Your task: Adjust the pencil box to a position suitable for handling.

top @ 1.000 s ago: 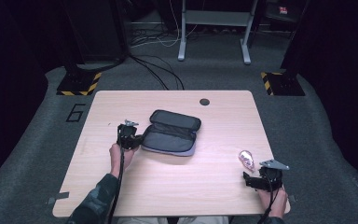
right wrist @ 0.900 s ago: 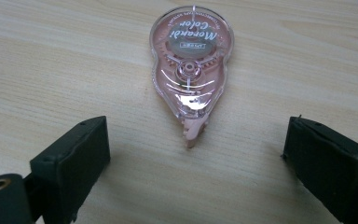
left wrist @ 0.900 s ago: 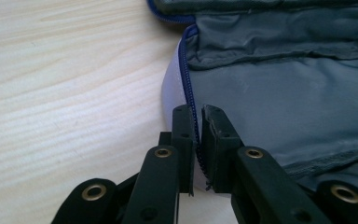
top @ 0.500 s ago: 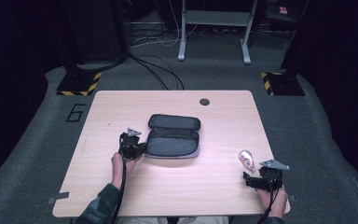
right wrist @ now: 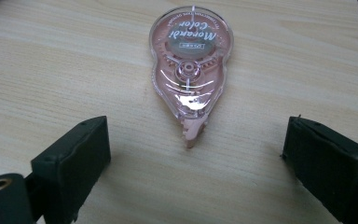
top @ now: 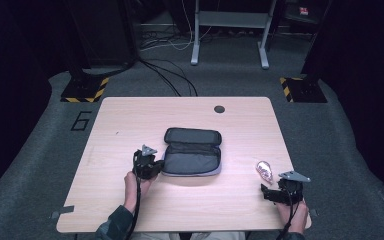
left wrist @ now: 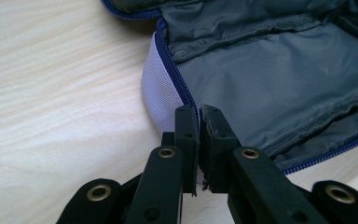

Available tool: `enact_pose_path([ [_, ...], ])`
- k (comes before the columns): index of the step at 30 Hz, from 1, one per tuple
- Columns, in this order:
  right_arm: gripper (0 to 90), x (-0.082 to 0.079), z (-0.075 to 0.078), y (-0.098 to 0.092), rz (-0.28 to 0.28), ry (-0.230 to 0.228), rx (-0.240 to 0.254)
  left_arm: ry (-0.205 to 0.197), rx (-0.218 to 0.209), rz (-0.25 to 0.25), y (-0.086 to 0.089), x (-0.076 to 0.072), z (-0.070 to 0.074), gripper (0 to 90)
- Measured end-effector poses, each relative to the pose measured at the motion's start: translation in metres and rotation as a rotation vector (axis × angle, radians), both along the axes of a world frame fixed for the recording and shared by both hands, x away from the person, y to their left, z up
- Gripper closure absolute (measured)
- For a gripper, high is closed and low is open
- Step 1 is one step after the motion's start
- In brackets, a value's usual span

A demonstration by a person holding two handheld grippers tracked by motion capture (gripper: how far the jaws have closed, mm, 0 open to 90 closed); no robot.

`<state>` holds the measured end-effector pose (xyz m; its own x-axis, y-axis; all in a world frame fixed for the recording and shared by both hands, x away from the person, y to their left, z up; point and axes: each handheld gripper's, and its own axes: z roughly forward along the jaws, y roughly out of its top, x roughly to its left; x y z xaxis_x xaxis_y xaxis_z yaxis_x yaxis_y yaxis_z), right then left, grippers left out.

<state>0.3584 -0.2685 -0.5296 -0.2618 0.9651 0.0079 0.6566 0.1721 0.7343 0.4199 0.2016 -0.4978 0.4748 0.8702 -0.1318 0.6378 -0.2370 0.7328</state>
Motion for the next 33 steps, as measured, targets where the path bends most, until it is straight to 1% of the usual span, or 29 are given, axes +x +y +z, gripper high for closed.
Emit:
enact_pose_path([
  [1, 7.1, 0.000, 0.000, 0.000, 0.001, 0.000, -0.001, -0.007, -0.022, 0.016, -0.002, -0.002, -0.001, 84.8],
  [2, 7.1, 0.000, 0.000, 0.000, 0.000, 0.000, 0.000, -0.003, -0.021, 0.014, -0.002, -0.003, -0.001, 84.2],
  [3, 7.1, 0.000, 0.000, 0.000, 0.001, 0.000, 0.000, -0.003, -0.034, 0.026, -0.003, -0.005, -0.002, 83.4],
  [4, 7.1, 0.000, 0.000, 0.000, 0.000, 0.000, 0.000, -0.001, -0.037, 0.022, -0.003, -0.006, -0.002, 82.9],
  [6, 7.1, 0.000, 0.000, 0.000, 0.000, 0.000, 0.000, -0.002, -0.047, 0.026, -0.005, -0.009, -0.002, 82.1],
  [7, 7.2, 0.000, 0.000, 0.000, -0.002, -0.001, 0.001, -0.008, -0.050, 0.031, -0.005, -0.009, -0.002, 80.4],
  [8, 7.2, 0.000, 0.000, 0.000, -0.002, -0.001, 0.001, -0.010, -0.044, 0.031, -0.005, -0.009, -0.001, 75.4],
  [9, 7.2, 0.000, 0.000, 0.000, -0.001, -0.001, 0.000, -0.003, -0.044, 0.024, -0.004, -0.010, 0.000, 70.4],
  [10, 7.2, 0.000, 0.000, 0.000, -0.001, -0.001, 0.000, -0.005, -0.047, 0.027, -0.004, -0.010, 0.001, 64.2],
  [11, 7.2, 0.000, 0.000, 0.000, -0.001, -0.001, 0.000, -0.001, -0.043, 0.019, -0.002, -0.010, 0.002, 55.2],
  [12, 7.3, 0.000, 0.000, 0.000, -0.002, -0.001, 0.000, 0.002, -0.036, 0.010, 0.000, -0.010, 0.004, 48.2],
  [13, 7.3, 0.000, 0.000, 0.000, -0.002, -0.001, 0.000, -0.007, -0.046, 0.020, 0.000, -0.011, 0.005, 42.9],
  [14, 7.3, 0.000, 0.000, 0.000, -0.003, 0.000, -0.001, -0.009, -0.035, 0.015, 0.002, -0.012, 0.008, 36.7],
  [16, 7.3, 0.000, 0.000, 0.000, -0.003, 0.000, -0.001, -0.013, -0.032, 0.002, 0.007, -0.016, 0.010, 31.6],
  [17, 7.3, 0.000, 0.000, 0.000, -0.003, 0.000, -0.001, -0.016, -0.033, 0.009, 0.008, -0.018, 0.011, 27.5],
  [18, 7.3, 0.000, 0.000, 0.000, -0.003, 0.000, -0.001, -0.013, -0.028, -0.005, 0.011, -0.019, 0.012, 23.5],
  [20, 7.3, 0.000, 0.000, 0.000, -0.003, 0.000, -0.001, -0.008, -0.026, -0.006, 0.016, -0.022, 0.012, 18.9],
  [21, 7.3, 0.000, 0.000, 0.000, -0.003, 0.000, -0.001, -0.014, -0.025, -0.002, 0.019, -0.023, 0.012, 16.7],
  [23, 7.3, 0.000, 0.000, 0.000, -0.003, 0.000, -0.001, -0.017, -0.007, -0.007, 0.026, -0.024, 0.012, 14.6],
  [25, 7.3, 0.000, 0.000, 0.000, -0.004, -0.001, -0.001, -0.007, -0.003, 0.002, 0.032, -0.026, 0.011, 12.6],
  [27, 7.4, 0.000, 0.000, 0.000, -0.005, -0.001, -0.001, -0.015, 0.020, 0.007, 0.039, -0.028, 0.009, 10.4],
  [29, 7.4, 0.000, 0.000, 0.000, -0.007, -0.002, -0.002, -0.009, 0.033, 0.019, 0.046, -0.030, 0.006, 6.5],
  [30, 7.4, 0.000, 0.000, 0.000, -0.007, -0.003, -0.002, 0.004, 0.042, 0.017, 0.050, -0.031, 0.004, 4.2],
  [32, 7.4, 0.000, 0.000, 0.000, -0.006, -0.003, -0.001, 0.010, 0.064, 0.025, 0.059, -0.034, -0.001, 2.0],
  [33, 7.4, 0.000, 0.000, 0.000, -0.007, -0.003, -0.002, 0.017, 0.071, 0.020, 0.064, -0.036, -0.004, 0.8],
])
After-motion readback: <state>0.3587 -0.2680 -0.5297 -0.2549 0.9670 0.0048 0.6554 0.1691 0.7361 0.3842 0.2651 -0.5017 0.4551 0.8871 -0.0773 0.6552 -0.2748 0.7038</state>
